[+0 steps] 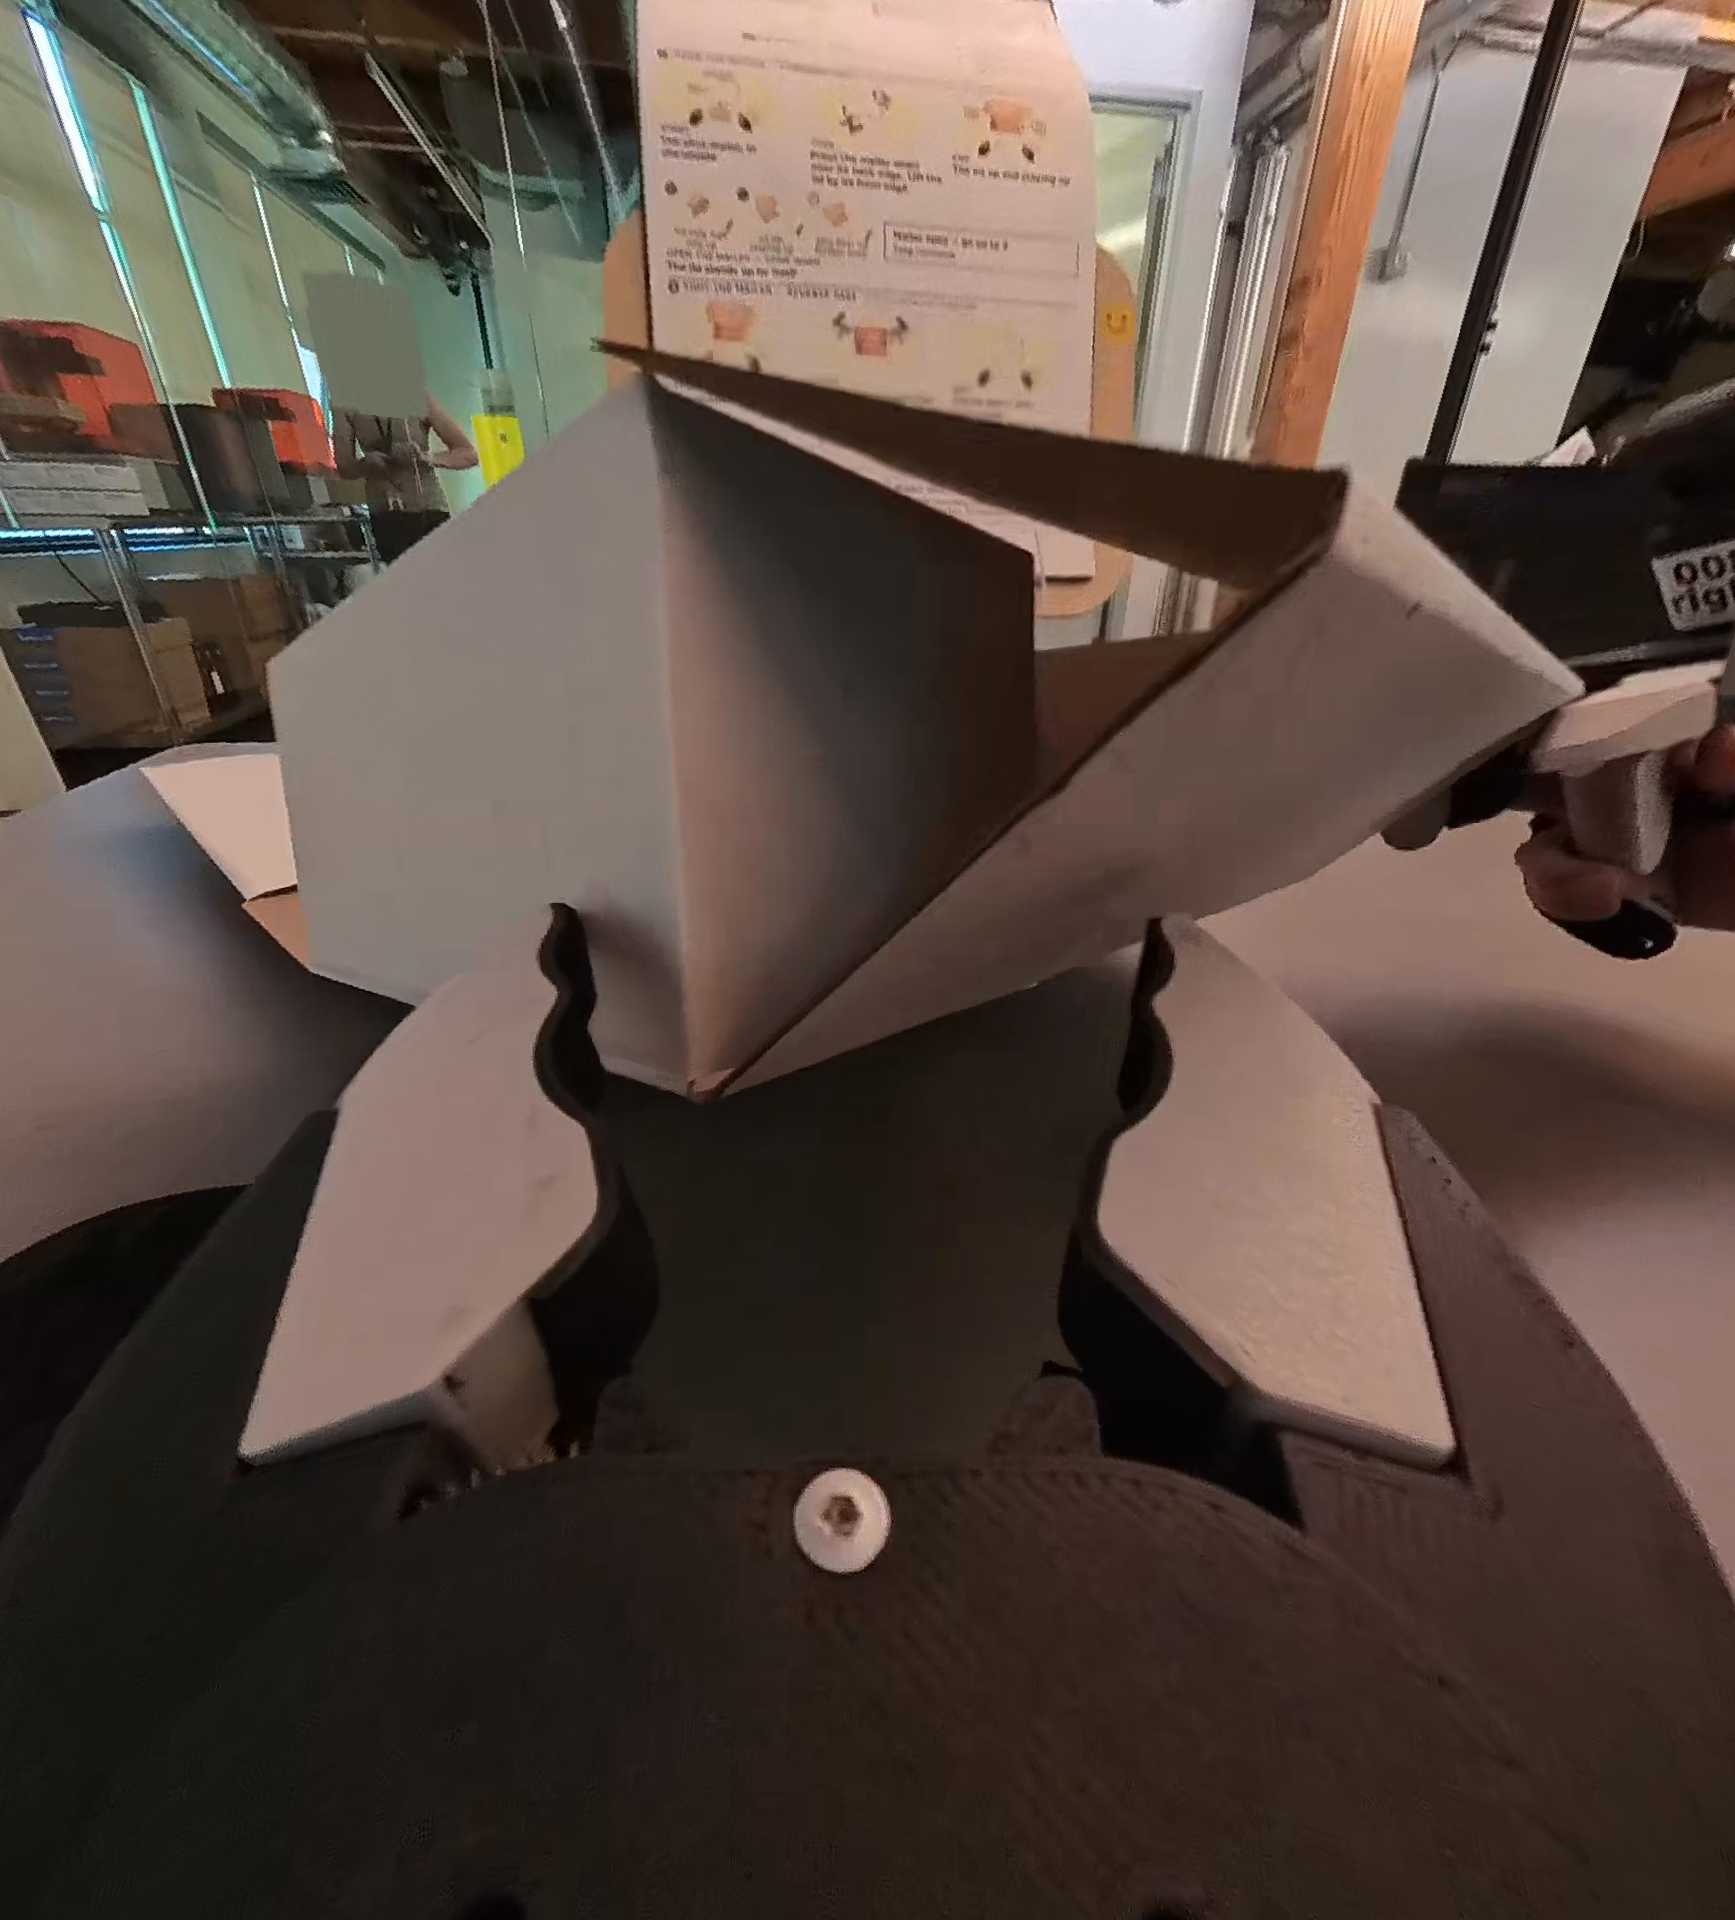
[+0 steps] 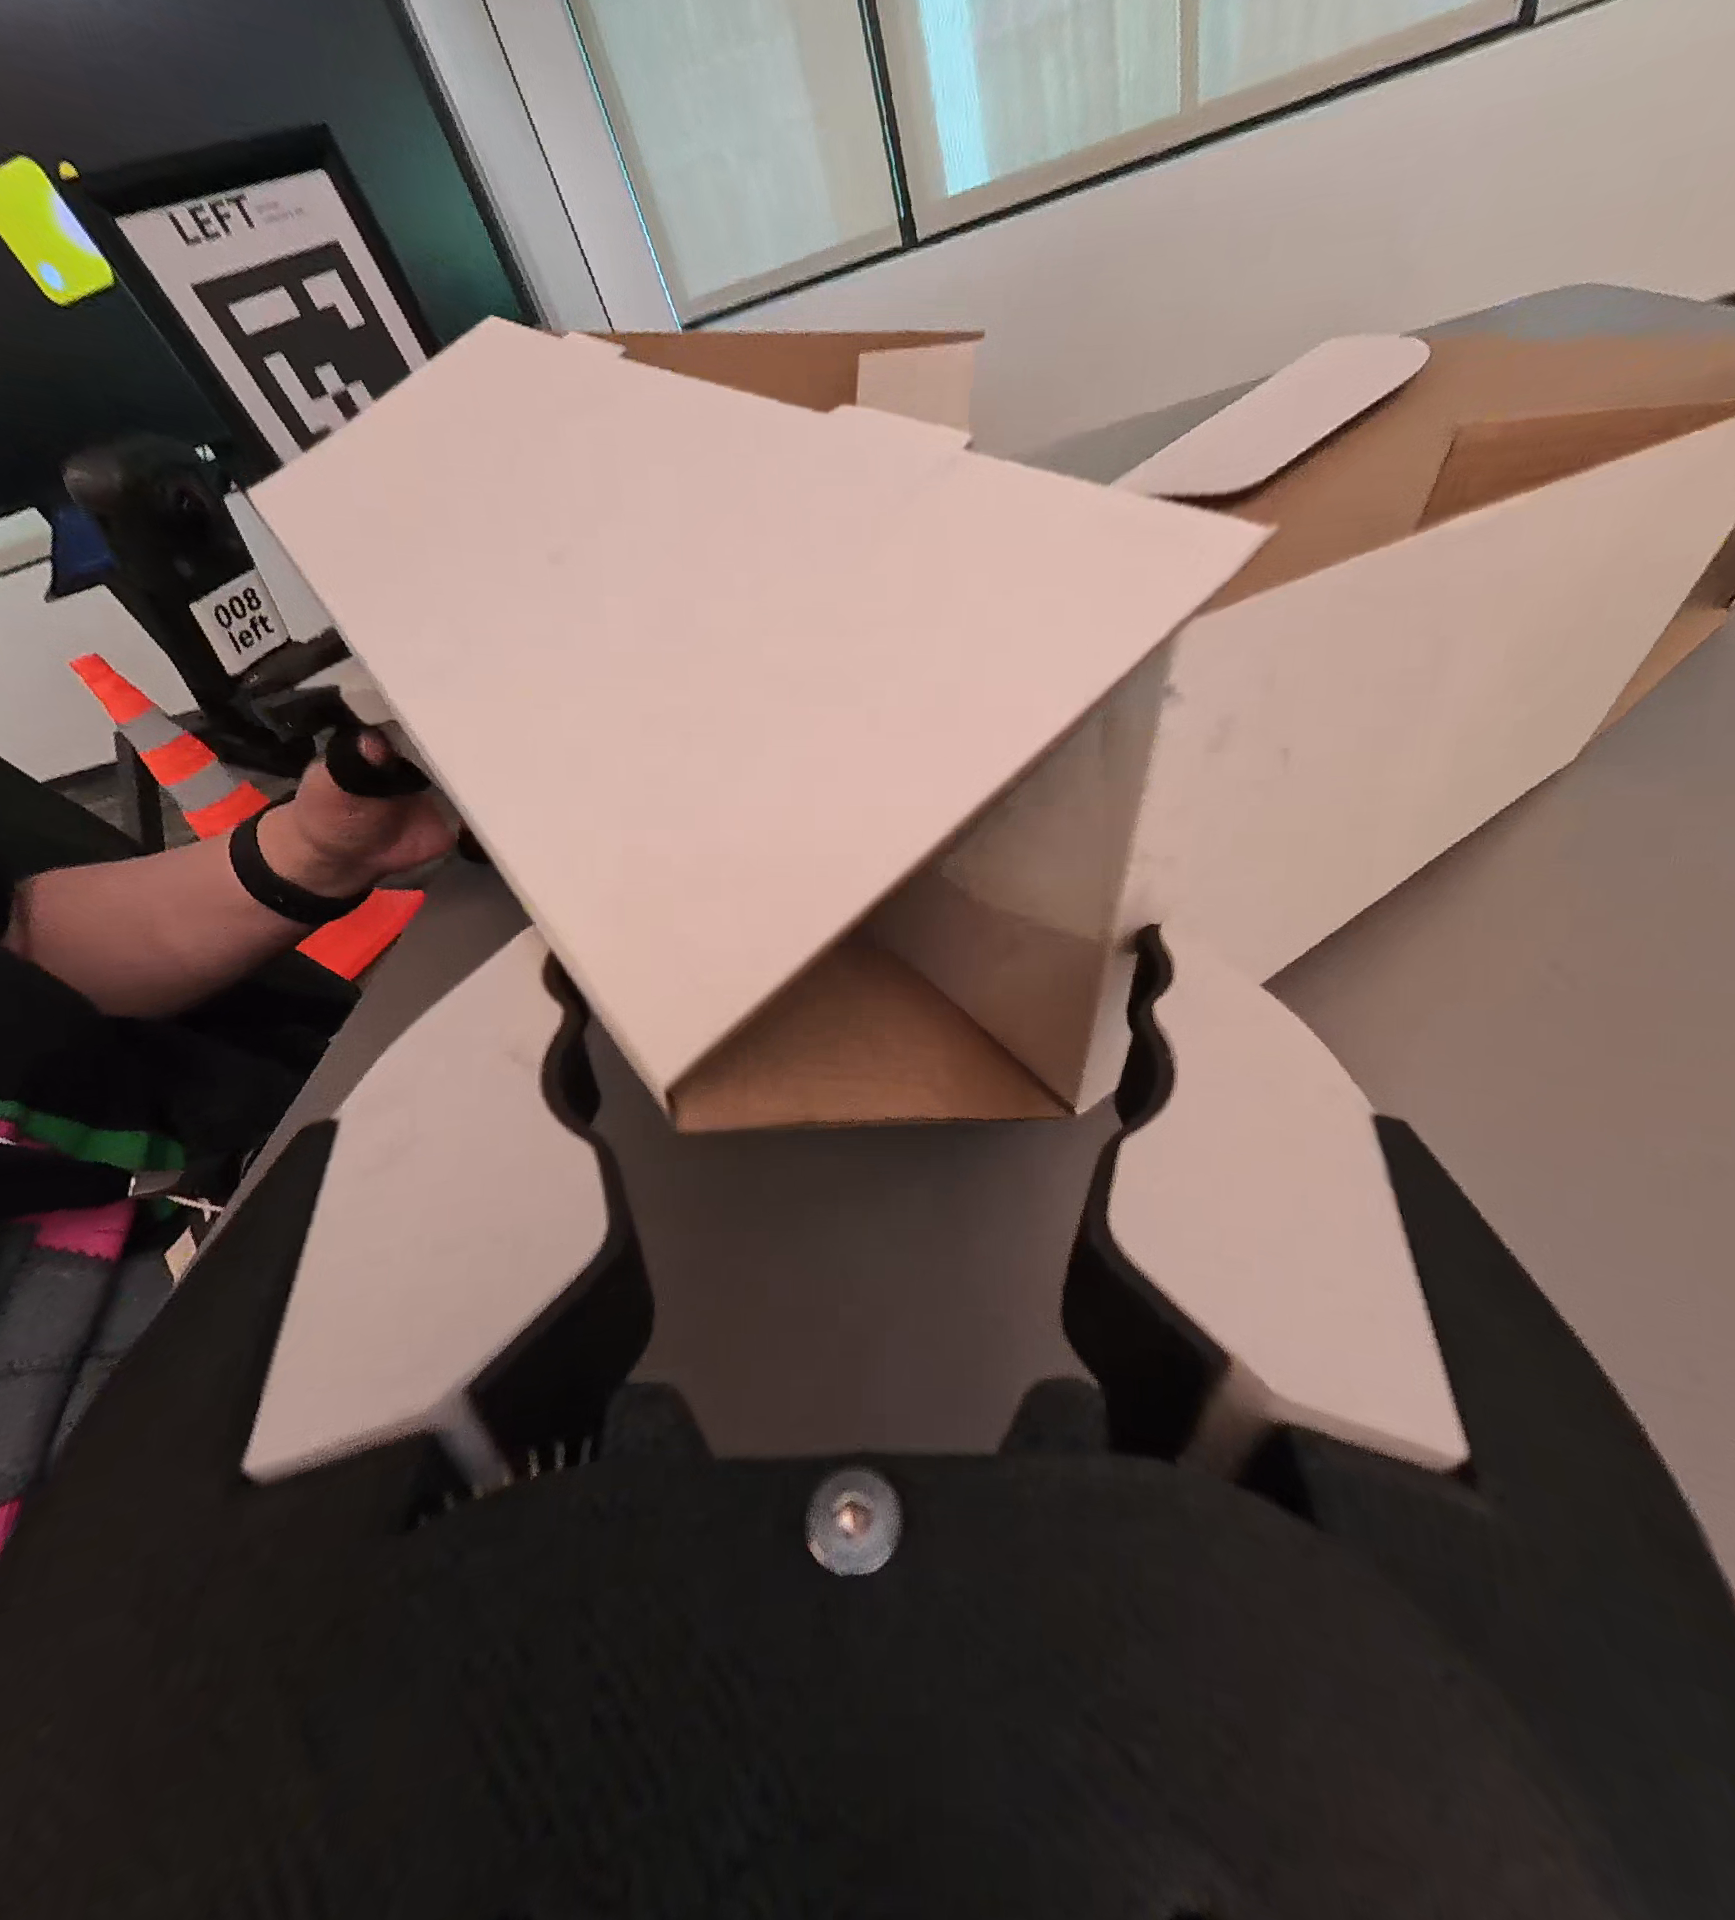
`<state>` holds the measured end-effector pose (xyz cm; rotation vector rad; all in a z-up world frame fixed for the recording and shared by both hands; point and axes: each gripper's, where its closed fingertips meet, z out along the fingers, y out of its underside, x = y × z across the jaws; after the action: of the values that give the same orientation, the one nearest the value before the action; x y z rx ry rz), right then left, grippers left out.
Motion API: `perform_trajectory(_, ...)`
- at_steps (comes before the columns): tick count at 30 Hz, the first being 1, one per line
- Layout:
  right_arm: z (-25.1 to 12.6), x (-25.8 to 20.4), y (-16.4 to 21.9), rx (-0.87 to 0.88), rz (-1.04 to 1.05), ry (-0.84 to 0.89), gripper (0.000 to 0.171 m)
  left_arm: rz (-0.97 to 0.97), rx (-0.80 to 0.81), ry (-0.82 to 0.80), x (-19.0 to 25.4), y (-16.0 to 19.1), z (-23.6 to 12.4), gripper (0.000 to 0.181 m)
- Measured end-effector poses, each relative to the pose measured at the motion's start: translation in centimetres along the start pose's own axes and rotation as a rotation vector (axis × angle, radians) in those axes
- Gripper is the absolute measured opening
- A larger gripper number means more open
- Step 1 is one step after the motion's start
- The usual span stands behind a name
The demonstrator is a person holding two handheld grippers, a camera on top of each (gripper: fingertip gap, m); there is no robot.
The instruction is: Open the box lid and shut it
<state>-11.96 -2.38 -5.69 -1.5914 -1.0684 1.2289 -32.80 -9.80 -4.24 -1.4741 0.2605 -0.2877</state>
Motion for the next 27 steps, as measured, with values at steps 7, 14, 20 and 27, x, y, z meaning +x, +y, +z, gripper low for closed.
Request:
perform_trajectory(7,-0.8,1.0,-1.7,0.086,0.124,0.033,0.104,0.006,-0.068,0.067,0.7,0.6,-0.3,0.082)
perform_trajectory(14,-0.6,1.1,-2.2,0.077,-0.024,0.123,0.091,-0.040,-0.048,0.035,0.8,-0.2,0.4,0.100)
perform_trajectory(20,-0.6,-0.5,-2.8,0.124,-0.187,0.135,0.079,-0.155,0.044,-0.012,-0.5,-2.1,-0.6,0.087)
perform_trajectory(27,-1.7,-0.6,-4.9,0.289,-0.178,0.137,0.081,-0.192,0.109,-0.008,0.3,-3.5,-0.7,0.078)
